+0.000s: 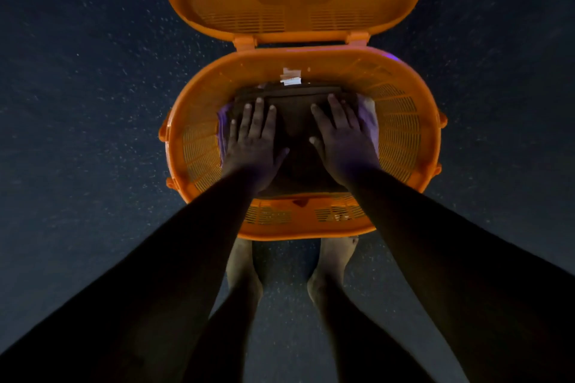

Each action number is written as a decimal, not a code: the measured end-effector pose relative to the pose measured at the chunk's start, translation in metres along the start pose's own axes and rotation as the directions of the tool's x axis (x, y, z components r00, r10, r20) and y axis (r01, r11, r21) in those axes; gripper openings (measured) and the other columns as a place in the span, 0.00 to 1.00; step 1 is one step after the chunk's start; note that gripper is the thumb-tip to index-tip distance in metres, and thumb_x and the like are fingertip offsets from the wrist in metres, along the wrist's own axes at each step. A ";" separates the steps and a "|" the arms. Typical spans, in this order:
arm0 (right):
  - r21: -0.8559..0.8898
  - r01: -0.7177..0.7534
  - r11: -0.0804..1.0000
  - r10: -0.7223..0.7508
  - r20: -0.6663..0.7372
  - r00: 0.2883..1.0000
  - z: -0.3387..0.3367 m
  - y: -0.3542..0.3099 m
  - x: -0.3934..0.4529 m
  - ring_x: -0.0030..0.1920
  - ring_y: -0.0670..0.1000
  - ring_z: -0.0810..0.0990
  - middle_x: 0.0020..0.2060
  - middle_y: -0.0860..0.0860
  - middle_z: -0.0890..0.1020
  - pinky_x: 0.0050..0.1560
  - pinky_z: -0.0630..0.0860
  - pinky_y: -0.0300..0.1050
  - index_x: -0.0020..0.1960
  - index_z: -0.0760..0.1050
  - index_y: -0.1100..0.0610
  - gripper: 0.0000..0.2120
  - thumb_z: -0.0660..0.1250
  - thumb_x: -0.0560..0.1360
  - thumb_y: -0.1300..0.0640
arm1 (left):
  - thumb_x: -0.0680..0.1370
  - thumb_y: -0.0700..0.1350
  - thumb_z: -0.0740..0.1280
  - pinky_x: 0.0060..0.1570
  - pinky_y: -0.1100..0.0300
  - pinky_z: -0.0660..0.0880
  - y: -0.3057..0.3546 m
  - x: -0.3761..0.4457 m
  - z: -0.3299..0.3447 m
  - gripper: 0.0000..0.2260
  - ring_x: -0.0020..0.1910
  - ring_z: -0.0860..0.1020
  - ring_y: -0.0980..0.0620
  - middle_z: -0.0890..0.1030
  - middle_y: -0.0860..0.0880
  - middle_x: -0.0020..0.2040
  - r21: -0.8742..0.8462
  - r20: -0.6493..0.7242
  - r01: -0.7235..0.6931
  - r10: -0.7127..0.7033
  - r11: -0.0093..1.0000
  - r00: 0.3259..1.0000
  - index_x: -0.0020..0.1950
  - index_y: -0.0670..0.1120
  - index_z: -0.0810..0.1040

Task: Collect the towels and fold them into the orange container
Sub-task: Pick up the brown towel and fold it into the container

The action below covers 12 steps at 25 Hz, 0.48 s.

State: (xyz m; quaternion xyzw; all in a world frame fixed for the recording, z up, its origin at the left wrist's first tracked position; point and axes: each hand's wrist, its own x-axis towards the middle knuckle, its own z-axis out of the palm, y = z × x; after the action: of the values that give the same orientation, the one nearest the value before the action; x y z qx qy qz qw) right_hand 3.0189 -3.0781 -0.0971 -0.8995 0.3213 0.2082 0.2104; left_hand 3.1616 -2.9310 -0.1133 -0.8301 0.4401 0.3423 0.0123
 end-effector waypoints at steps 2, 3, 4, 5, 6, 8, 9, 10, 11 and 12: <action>-0.008 -0.053 0.999 0.054 0.041 0.998 0.029 0.005 0.021 0.82 0.58 0.48 0.83 0.55 0.50 0.78 0.49 0.66 0.82 0.52 0.47 0.33 0.58 0.81 0.41 | 0.81 0.64 0.55 0.80 0.41 0.44 -0.007 0.028 0.020 0.38 0.83 0.45 0.43 0.47 0.44 0.84 0.020 -0.038 0.018 -0.017 1.000 0.999 0.84 0.45 0.47; 0.000 -0.087 0.996 0.087 0.048 0.995 0.046 0.008 0.028 0.82 0.57 0.44 0.83 0.54 0.47 0.77 0.46 0.67 0.83 0.49 0.46 0.33 0.56 0.81 0.40 | 0.81 0.65 0.53 0.79 0.40 0.45 -0.012 0.037 0.034 0.38 0.83 0.46 0.44 0.48 0.44 0.84 0.023 -0.058 0.013 -0.011 1.000 0.998 0.84 0.45 0.48; 0.008 -0.114 0.993 0.114 0.033 0.993 0.061 0.013 0.033 0.82 0.56 0.43 0.83 0.53 0.46 0.77 0.44 0.68 0.83 0.47 0.45 0.33 0.54 0.81 0.38 | 0.81 0.66 0.51 0.79 0.39 0.46 -0.017 0.042 0.048 0.38 0.83 0.47 0.44 0.49 0.44 0.84 0.035 -0.078 0.003 0.000 0.999 0.997 0.84 0.45 0.49; -0.009 -0.120 0.993 0.120 0.005 0.993 0.071 0.016 0.034 0.82 0.55 0.43 0.83 0.53 0.46 0.76 0.43 0.68 0.83 0.47 0.45 0.33 0.52 0.81 0.38 | 0.81 0.67 0.51 0.79 0.38 0.46 -0.019 0.045 0.058 0.38 0.83 0.48 0.44 0.50 0.44 0.84 0.059 -0.110 -0.002 0.008 0.998 0.994 0.84 0.45 0.49; -0.040 -0.113 0.993 0.112 -0.017 0.994 0.077 0.017 0.034 0.82 0.56 0.44 0.83 0.53 0.47 0.76 0.44 0.68 0.83 0.47 0.46 0.33 0.51 0.81 0.37 | 0.81 0.67 0.51 0.79 0.38 0.46 -0.021 0.046 0.065 0.38 0.83 0.47 0.45 0.50 0.44 0.84 0.068 -0.128 -0.009 0.017 0.998 0.992 0.84 0.45 0.49; -0.072 -0.103 0.992 0.100 -0.036 0.994 0.087 0.019 0.038 0.82 0.56 0.46 0.83 0.54 0.49 0.76 0.44 0.68 0.83 0.47 0.46 0.33 0.50 0.81 0.37 | 0.81 0.67 0.52 0.79 0.37 0.45 -0.022 0.051 0.070 0.38 0.83 0.47 0.45 0.50 0.44 0.84 0.078 -0.157 -0.006 0.018 0.997 0.987 0.84 0.45 0.49; -0.071 -0.097 0.993 0.095 -0.025 0.995 0.083 0.018 0.040 0.82 0.56 0.45 0.83 0.53 0.48 0.76 0.43 0.68 0.83 0.46 0.46 0.34 0.50 0.81 0.36 | 0.81 0.67 0.52 0.79 0.37 0.45 -0.022 0.051 0.067 0.38 0.83 0.47 0.45 0.50 0.44 0.84 0.075 -0.153 -0.003 0.015 0.997 0.988 0.84 0.45 0.50; -0.059 -0.100 0.993 0.101 0.003 0.995 0.075 0.017 0.040 0.82 0.56 0.45 0.83 0.53 0.47 0.76 0.43 0.68 0.83 0.46 0.46 0.34 0.50 0.81 0.36 | 0.80 0.67 0.52 0.79 0.37 0.45 -0.020 0.049 0.060 0.38 0.83 0.47 0.46 0.50 0.44 0.84 0.073 -0.124 -0.005 0.014 0.997 0.992 0.84 0.45 0.50; -0.046 -0.106 0.993 0.108 0.027 0.994 0.066 0.016 0.039 0.82 0.55 0.43 0.83 0.52 0.46 0.77 0.42 0.67 0.83 0.45 0.45 0.34 0.52 0.81 0.37 | 0.80 0.68 0.50 0.79 0.38 0.44 -0.019 0.045 0.050 0.39 0.83 0.46 0.46 0.49 0.45 0.84 0.083 -0.092 -0.007 0.015 0.997 0.996 0.84 0.46 0.49; -0.012 -0.121 0.993 0.122 0.072 0.990 0.056 0.014 0.035 0.82 0.55 0.42 0.83 0.51 0.44 0.77 0.43 0.67 0.83 0.44 0.45 0.35 0.54 0.81 0.37 | 0.78 0.69 0.48 0.79 0.39 0.43 -0.016 0.039 0.039 0.40 0.83 0.45 0.47 0.48 0.45 0.84 0.100 -0.059 -0.016 0.022 0.995 0.998 0.84 0.46 0.48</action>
State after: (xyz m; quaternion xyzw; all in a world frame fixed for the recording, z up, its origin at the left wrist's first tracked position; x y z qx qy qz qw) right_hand 3.0212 -3.0761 -0.1649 -0.8709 0.3669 0.2541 0.2056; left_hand 3.1662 -2.9370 -0.1702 -0.8342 0.4646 0.2948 0.0370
